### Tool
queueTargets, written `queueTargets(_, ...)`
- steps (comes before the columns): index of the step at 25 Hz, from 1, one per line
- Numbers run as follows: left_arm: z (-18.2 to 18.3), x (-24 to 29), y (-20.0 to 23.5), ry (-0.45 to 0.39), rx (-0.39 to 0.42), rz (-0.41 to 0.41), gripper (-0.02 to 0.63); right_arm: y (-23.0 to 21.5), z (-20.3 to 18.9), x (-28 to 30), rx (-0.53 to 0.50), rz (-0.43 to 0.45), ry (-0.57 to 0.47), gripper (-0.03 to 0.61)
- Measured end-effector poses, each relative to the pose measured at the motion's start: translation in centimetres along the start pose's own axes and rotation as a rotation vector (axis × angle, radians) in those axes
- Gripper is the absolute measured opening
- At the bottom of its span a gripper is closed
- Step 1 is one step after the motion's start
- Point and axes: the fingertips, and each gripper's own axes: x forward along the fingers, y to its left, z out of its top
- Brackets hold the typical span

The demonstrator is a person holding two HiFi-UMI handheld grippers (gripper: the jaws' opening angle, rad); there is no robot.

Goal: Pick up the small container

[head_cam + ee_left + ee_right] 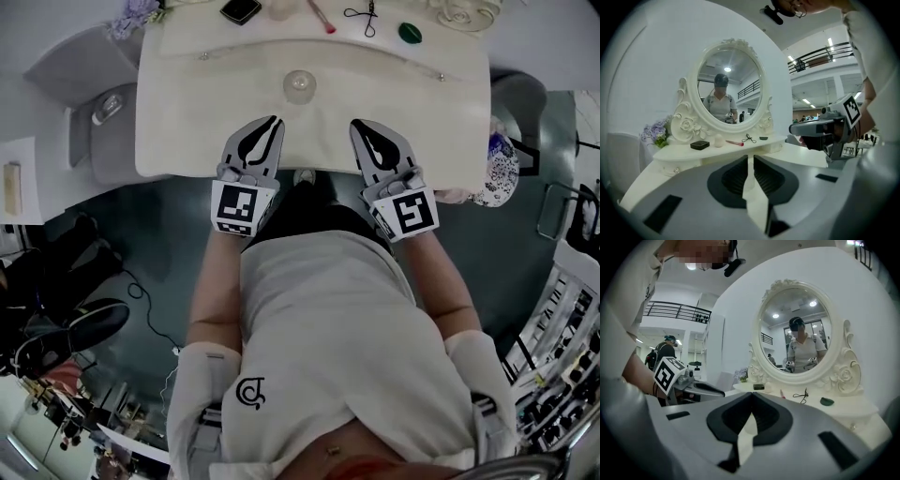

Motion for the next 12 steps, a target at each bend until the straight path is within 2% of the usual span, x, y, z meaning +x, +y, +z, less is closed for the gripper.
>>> queueTargets(1,-0.6,0.7,0.3,0.014,0.003,-0.023,0.052,-0.3,-0.3,0.5,0.005,-0.006,0.005,0.006)
queueTargets(4,-2.7,2.8,0.5,0.069,0.0,-0.094,0.195,-1.2,-1.6,1.7,0.026,-0.033,0.031,0.006)
queueTargets(7,-4.5,4.7,0.8,0.114,0.014,-0.128,0.291,-2.1,-3.0,2.6,0.051,-0.057,0.06,0.006)
queueTargets(9,-5.6,5.8,1.0,0.145,0.03,-0.145,0.339,-2.5,-3.7,3.1,0.062,-0.065,0.074,0.006)
queueTargets(12,-6.6,7.2,1.1,0.174,0.047,-0.169,0.373,-2.8,-4.3,3.6,0.07,-0.073,0.088,0.006)
